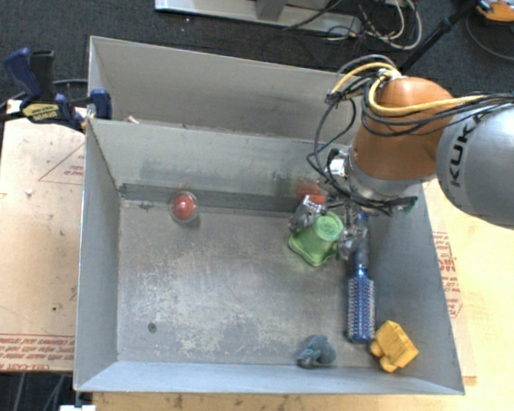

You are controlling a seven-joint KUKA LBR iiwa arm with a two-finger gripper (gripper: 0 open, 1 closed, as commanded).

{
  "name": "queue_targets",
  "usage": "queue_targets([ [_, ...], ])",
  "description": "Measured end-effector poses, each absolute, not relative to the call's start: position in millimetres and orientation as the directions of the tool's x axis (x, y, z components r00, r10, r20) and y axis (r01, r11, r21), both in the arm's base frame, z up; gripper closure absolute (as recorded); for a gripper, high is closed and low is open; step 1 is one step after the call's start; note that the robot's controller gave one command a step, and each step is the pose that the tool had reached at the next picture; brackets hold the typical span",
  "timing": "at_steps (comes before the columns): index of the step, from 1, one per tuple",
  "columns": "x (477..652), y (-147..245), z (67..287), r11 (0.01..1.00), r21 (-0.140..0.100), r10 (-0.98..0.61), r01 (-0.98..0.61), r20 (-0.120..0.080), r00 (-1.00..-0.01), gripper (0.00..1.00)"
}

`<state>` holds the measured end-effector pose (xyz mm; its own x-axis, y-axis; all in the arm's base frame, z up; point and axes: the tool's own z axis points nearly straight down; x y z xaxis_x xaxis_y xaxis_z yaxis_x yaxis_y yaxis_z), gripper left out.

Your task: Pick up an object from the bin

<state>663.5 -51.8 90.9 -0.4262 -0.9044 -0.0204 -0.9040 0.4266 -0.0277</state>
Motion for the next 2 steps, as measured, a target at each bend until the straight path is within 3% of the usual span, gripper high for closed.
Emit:
queue_targets([
  [1,660.6,-52.7,86.7,0.426,-0.019,-0.905,-0.905,-0.013,-0.426,0.00],
  [2,656.0,-75.2,101.5,0.196,-0.002,-0.980,-0.981,-0.014,-0.196,0.00],
])
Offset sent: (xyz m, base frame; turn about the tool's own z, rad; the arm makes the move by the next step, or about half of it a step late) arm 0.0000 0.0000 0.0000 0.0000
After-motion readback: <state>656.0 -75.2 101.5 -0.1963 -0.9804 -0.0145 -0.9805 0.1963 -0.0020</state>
